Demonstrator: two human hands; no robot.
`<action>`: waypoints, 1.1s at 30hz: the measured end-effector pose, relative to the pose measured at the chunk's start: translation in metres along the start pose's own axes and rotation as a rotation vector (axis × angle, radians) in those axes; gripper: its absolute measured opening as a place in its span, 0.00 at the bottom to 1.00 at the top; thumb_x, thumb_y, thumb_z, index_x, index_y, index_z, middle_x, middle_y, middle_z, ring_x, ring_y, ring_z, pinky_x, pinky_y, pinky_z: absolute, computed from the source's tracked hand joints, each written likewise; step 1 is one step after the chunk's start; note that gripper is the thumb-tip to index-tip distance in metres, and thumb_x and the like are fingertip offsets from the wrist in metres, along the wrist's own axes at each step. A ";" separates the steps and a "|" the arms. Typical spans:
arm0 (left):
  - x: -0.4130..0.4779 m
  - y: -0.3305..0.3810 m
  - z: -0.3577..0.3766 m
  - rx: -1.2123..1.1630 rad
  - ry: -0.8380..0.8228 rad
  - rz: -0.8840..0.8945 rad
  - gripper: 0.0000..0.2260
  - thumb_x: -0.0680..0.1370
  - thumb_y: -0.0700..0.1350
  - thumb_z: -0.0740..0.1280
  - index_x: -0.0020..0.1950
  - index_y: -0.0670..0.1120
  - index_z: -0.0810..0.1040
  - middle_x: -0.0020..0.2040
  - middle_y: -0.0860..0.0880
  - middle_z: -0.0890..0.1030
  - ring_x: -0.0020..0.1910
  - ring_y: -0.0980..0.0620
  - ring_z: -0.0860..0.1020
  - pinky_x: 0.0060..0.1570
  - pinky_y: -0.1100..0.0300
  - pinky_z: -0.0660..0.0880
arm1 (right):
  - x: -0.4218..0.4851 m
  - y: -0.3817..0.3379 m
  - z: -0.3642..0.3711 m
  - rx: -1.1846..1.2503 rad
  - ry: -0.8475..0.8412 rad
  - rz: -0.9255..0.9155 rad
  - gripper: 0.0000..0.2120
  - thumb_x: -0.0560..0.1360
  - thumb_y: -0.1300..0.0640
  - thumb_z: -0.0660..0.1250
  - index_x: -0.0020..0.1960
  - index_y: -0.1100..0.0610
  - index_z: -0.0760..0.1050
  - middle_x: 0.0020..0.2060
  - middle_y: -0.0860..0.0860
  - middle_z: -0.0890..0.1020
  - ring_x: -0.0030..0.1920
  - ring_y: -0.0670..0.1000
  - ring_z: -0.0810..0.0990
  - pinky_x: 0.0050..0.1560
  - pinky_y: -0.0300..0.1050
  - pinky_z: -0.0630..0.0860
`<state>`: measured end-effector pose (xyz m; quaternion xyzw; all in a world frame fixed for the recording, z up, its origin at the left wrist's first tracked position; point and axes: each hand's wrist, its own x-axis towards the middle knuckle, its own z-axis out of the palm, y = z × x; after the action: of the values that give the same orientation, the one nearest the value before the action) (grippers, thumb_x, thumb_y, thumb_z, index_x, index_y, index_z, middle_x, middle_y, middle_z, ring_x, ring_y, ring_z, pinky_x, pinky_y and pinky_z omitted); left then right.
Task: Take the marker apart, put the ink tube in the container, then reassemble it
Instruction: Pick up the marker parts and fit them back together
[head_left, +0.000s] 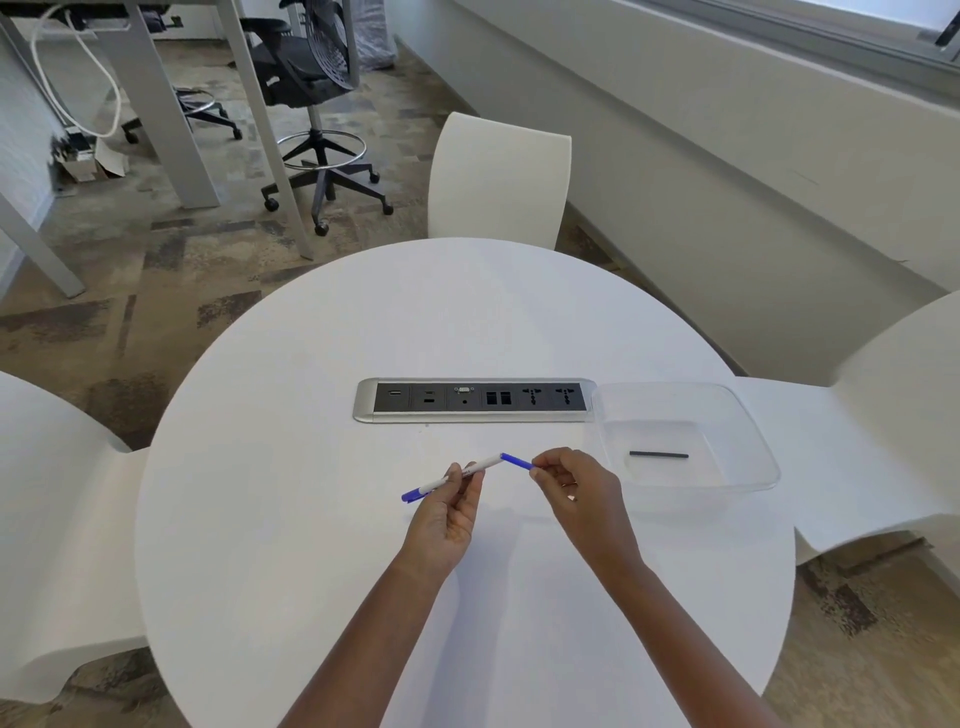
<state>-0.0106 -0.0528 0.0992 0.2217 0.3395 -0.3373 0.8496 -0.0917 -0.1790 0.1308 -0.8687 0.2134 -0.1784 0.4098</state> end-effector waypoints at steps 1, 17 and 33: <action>0.000 0.000 0.000 0.001 0.001 0.003 0.05 0.76 0.35 0.63 0.44 0.34 0.75 0.29 0.38 0.83 0.27 0.45 0.83 0.31 0.56 0.80 | 0.000 0.000 0.000 -0.011 0.002 -0.010 0.03 0.73 0.62 0.66 0.46 0.59 0.78 0.40 0.52 0.82 0.36 0.43 0.77 0.38 0.25 0.72; 0.005 0.000 0.002 0.167 -0.017 0.169 0.06 0.77 0.33 0.61 0.41 0.38 0.73 0.41 0.41 0.77 0.41 0.47 0.79 0.60 0.50 0.71 | 0.000 -0.007 -0.010 -0.268 -0.010 -0.264 0.04 0.73 0.68 0.66 0.45 0.64 0.78 0.39 0.59 0.80 0.38 0.58 0.78 0.34 0.49 0.77; 0.003 0.001 0.007 0.272 -0.064 0.198 0.04 0.76 0.33 0.62 0.43 0.39 0.74 0.42 0.40 0.79 0.31 0.51 0.83 0.40 0.57 0.79 | 0.003 -0.004 -0.005 0.009 -0.088 0.014 0.07 0.73 0.66 0.65 0.50 0.59 0.76 0.41 0.50 0.80 0.39 0.47 0.77 0.39 0.24 0.70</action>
<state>-0.0052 -0.0583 0.1017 0.3562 0.2401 -0.3016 0.8512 -0.0912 -0.1817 0.1371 -0.8724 0.2004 -0.1382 0.4239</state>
